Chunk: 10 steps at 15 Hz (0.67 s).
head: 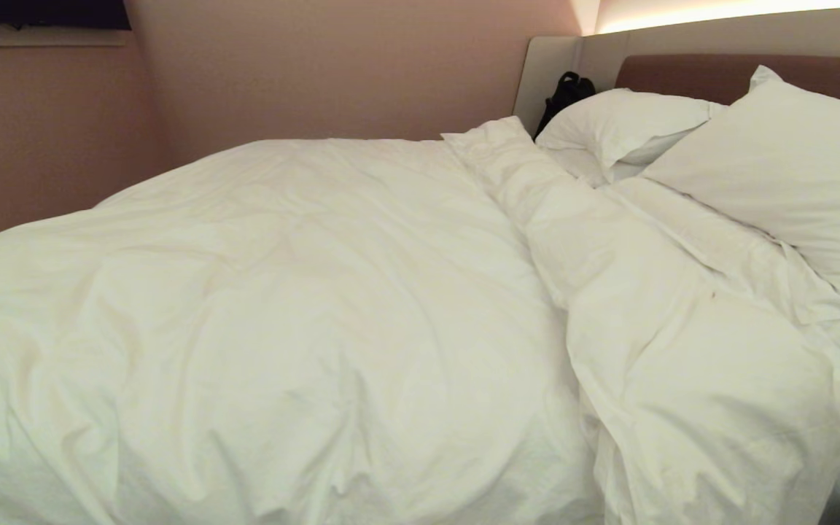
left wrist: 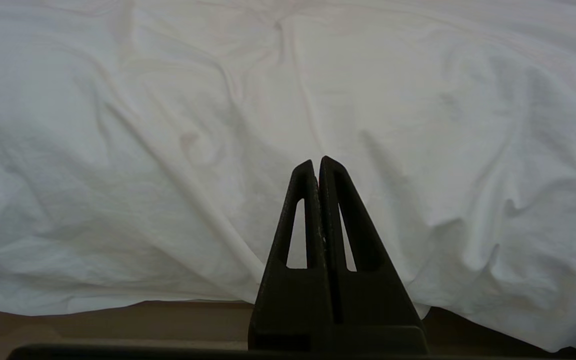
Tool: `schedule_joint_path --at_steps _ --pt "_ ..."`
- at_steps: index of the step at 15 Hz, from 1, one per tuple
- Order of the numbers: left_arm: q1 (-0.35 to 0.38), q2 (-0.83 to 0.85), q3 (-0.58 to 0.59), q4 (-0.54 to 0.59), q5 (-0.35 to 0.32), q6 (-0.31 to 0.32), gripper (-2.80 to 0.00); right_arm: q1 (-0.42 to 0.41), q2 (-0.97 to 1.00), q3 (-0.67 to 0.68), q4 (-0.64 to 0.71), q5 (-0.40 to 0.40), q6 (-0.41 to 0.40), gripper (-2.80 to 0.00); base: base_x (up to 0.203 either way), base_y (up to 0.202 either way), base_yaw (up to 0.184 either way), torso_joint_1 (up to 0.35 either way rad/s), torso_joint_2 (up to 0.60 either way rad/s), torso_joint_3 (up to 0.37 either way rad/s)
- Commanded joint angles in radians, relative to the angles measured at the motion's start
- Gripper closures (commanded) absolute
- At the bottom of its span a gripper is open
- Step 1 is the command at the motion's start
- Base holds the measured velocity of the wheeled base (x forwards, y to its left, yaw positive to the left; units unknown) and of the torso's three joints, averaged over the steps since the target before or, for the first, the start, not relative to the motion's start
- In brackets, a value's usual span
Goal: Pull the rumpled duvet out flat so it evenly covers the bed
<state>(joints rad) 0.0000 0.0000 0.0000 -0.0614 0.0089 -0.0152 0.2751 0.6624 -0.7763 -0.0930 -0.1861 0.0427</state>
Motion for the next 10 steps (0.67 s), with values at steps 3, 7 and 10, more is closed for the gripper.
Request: schedule_joint_path --at_steps 3,7,10 --pt "0.0 0.0 0.0 0.0 0.0 0.0 0.0 0.0 -0.221 0.037 0.212 0.016 -0.016 0.0 0.0 0.0 0.0 0.0 0.0 0.0" --pt "0.001 0.0 0.0 0.0 0.0 0.0 0.0 -0.074 -0.339 0.045 0.339 0.012 -0.019 0.0 0.0 0.0 0.0 0.0 0.0 0.0" --pt "0.0 0.0 0.0 0.0 0.0 -0.001 0.0 -0.166 -0.38 0.066 0.354 -0.061 0.0 0.0 0.0 0.0 0.0 0.0 0.0 0.0"
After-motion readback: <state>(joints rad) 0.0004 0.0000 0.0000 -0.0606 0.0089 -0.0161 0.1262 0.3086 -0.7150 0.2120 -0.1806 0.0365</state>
